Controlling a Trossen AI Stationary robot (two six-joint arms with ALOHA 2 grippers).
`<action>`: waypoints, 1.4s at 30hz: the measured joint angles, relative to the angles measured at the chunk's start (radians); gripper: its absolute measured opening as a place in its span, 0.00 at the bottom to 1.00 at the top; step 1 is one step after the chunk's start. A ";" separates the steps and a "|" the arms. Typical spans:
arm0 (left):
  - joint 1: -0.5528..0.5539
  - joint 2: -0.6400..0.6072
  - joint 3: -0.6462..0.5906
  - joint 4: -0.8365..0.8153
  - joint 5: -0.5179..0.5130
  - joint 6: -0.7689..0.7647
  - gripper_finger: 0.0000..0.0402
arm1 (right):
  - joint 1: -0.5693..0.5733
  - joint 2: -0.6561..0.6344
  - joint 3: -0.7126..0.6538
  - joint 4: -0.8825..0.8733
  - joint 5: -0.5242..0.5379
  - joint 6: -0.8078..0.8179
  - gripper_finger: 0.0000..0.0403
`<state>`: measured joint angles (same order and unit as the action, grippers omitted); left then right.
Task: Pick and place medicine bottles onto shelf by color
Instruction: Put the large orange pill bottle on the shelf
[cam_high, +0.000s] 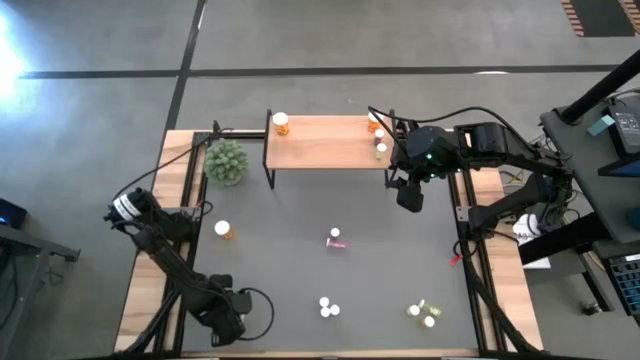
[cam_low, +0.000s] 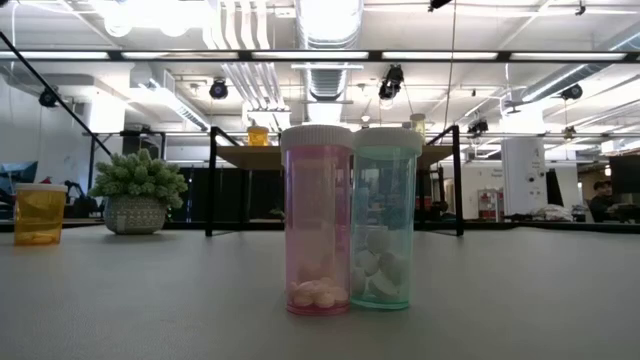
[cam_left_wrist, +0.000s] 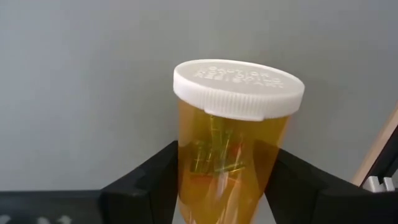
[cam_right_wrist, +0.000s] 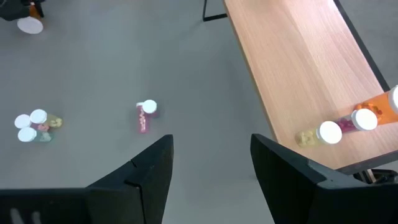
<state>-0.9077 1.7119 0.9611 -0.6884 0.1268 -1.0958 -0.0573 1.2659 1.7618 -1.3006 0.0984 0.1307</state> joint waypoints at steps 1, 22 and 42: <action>0.010 -0.003 0.002 -0.002 0.003 -0.004 0.45 | 0.000 0.000 0.000 0.000 0.000 0.000 0.51; 0.390 -0.244 0.005 0.024 -0.438 0.107 0.45 | 0.000 0.000 0.000 0.001 0.000 0.000 0.51; 0.821 -0.325 0.013 0.972 -0.546 0.740 0.45 | 0.000 0.000 0.000 0.346 -0.016 0.170 0.51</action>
<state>-0.0868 1.3869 0.9741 0.2835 -0.4191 -0.3558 -0.0574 1.2659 1.7618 -0.9551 0.0819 0.3004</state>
